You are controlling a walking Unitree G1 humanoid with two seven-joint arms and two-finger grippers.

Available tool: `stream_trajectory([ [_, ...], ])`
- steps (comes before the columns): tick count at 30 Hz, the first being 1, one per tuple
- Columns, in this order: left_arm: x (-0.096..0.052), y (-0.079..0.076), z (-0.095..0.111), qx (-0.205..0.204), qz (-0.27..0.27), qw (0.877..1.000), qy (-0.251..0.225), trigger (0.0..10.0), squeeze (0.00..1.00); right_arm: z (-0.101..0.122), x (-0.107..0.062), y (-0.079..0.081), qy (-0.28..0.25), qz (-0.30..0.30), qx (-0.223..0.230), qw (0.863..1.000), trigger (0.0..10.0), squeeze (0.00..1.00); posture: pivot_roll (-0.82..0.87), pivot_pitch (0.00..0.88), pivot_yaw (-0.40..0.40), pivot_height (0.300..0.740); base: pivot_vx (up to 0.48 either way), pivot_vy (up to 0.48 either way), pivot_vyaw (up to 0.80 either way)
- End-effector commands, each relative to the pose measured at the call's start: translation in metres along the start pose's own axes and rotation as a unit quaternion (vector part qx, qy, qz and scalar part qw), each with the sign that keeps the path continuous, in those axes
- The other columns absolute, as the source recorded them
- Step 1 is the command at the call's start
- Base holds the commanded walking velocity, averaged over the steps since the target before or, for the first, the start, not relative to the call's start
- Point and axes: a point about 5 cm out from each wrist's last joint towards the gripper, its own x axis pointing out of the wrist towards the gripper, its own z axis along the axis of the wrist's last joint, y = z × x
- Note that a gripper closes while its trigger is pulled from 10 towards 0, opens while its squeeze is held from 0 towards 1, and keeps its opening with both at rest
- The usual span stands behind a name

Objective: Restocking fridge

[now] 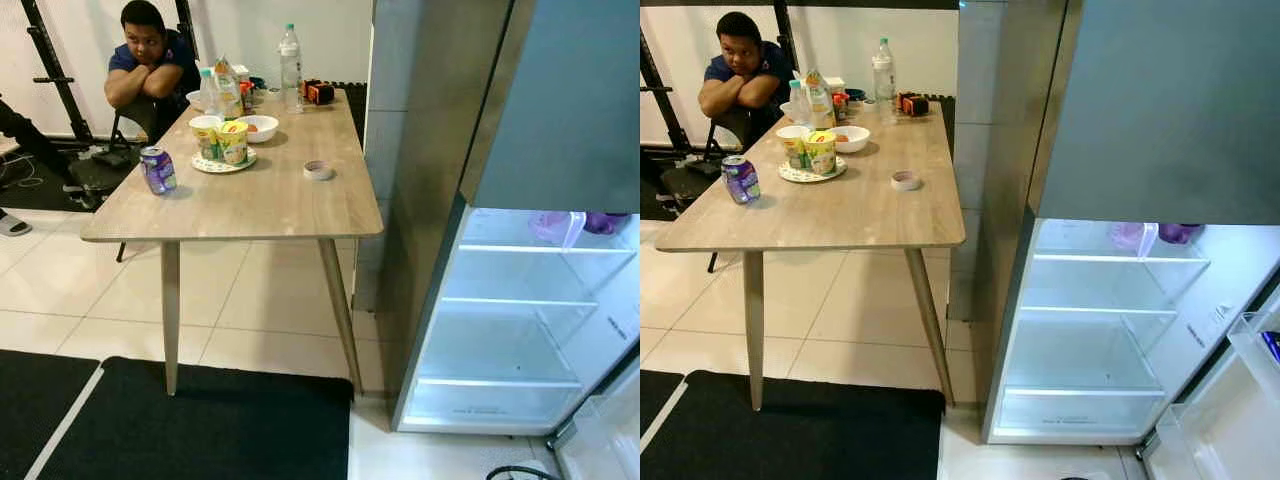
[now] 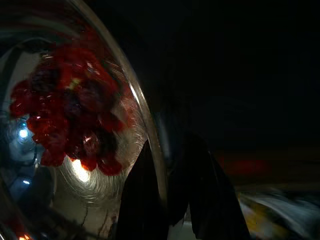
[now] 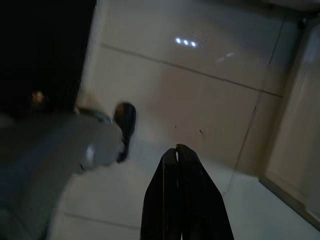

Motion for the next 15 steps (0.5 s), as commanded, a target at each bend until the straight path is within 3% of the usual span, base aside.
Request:
stream_trajectory([
  [1,0.002,0.018,0.021,-0.005,0.051,0.997,-0.05,10.0,0.0,0.009,0.002,0.003,-0.02,-0.001,0.008,1.0,10.0,0.0,-0.06,0.015,-0.001,0.74,0.0,0.0,0.0],
  [5,0.0,0.022,0.054,-0.007,0.069,0.99,-0.121,10.0,0.0,0.013,0.004,0.009,-0.021,0.004,-0.004,1.0,10.0,0.0,-0.07,0.02,-0.001,0.74,0.0,0.0,0.0],
  [9,-0.007,0.006,0.094,-0.054,0.036,0.979,-0.195,10.0,0.0,0.021,0.006,0.015,-0.031,0.012,-0.005,0.999,10.0,0.0,-0.07,0.023,-0.004,0.74,0.0,0.0,0.0],
  [13,-0.012,-0.008,0.108,-0.061,0.001,0.974,-0.22,10.0,0.0,0.025,0.007,0.017,-0.037,0.014,-0.009,0.999,10.0,0.0,-0.07,0.023,-0.004,0.74,0.0,0.0,0.0],
  [15,-0.016,-0.022,0.116,-0.059,-0.037,0.97,-0.232,10.0,0.0,0.028,0.008,0.017,-0.04,0.013,-0.009,0.999,10.0,0.0,-0.07,0.023,-0.004,0.74,0.0,0.0,0.0],
])
